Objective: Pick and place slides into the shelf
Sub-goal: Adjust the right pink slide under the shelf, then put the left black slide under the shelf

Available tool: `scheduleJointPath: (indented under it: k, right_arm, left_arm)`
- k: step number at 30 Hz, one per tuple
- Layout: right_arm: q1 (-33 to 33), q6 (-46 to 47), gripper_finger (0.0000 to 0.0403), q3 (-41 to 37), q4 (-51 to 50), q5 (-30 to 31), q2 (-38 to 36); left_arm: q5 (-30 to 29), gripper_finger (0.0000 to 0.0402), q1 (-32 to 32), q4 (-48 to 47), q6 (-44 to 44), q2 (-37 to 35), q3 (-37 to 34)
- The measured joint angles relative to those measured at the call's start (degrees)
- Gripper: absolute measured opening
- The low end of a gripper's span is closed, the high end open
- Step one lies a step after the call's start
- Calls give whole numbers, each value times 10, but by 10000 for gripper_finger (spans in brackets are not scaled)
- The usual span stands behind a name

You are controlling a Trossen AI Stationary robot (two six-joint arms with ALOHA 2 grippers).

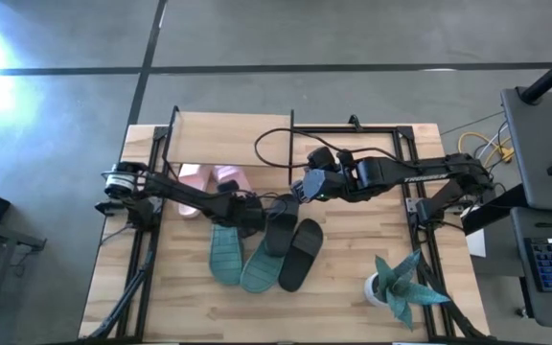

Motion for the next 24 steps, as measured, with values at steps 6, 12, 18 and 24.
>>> scheduleJointPath:
  k: [6, 12, 18, 24]
  right_arm:
    - [0, 0, 13, 0, 0, 2, 0]
    - [0, 0, 13, 0, 0, 2, 0]
    - [0, 0, 13, -1, 0, 2, 0]
    - [0, -1, 13, -5, -2, 2, 0]
  left_arm:
    - [4, 0, 0, -100, -44, -7, -2]
    - [-6, 0, 0, -195, -71, -22, -4]
    - [-23, 0, -3, -232, -111, -49, 0]
    - [-35, 0, -20, -175, -110, -105, 25]
